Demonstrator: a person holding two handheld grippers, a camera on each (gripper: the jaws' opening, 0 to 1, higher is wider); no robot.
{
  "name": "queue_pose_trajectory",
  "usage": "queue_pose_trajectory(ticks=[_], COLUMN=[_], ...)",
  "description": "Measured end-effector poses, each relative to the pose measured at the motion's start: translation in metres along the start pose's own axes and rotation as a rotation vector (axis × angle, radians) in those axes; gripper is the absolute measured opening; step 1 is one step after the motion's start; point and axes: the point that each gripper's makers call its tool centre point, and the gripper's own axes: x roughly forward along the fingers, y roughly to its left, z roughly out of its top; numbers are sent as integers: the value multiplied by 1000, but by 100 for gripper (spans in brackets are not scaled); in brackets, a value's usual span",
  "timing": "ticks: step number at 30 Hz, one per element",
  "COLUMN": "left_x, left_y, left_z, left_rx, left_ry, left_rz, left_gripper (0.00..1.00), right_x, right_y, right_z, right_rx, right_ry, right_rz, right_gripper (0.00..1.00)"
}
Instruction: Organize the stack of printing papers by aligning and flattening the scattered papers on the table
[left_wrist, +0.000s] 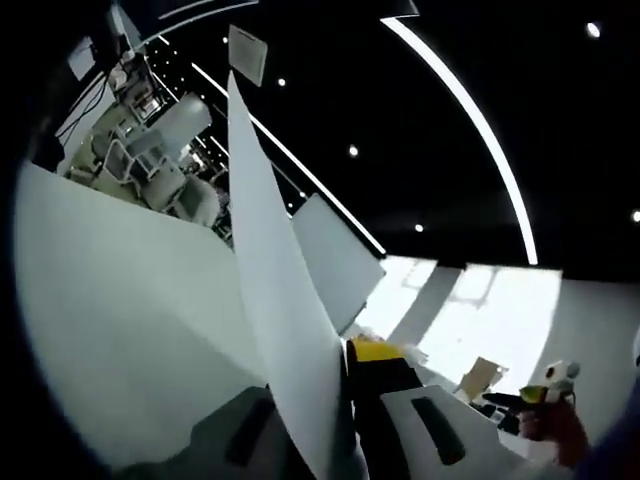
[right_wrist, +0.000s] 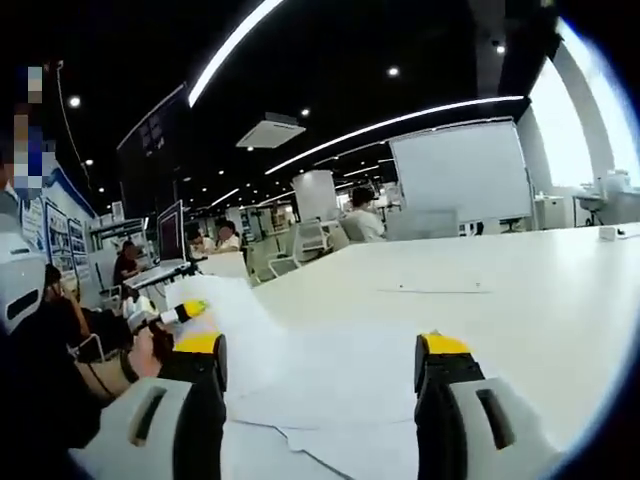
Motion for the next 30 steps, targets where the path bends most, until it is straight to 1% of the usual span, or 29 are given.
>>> queue_pose_trajectory(ticks=[1, 2, 6, 15, 20, 25, 30], left_x=[0, 0, 0, 0, 0, 0, 0], left_y=[0, 0, -1, -2, -1, 0, 0], left_z=[0, 0, -1, -1, -1, 1, 1], left_rx=[1, 5, 14, 16, 15, 14, 15], left_ry=[0, -1, -3, -7, -7, -13, -13], left_rz=[0, 1, 2, 4, 5, 7, 8], left_gripper=[8, 8, 8, 8, 8, 8, 8], right_x=[0, 1, 3, 9, 14, 18, 21], right_y=[-1, -5, -16, -34, -43, -52, -59], right_z=[0, -1, -6, -19, -26, -38, -46], right_rx=[2, -4, -42, -54, -43, -68, -60], right_ry=[-2, -3, 12, 31, 38, 75, 91], right_rz=[-4, -22, -70, -125, -138, -173, -183], right_gripper=[73, 73, 73, 73, 72, 73, 73])
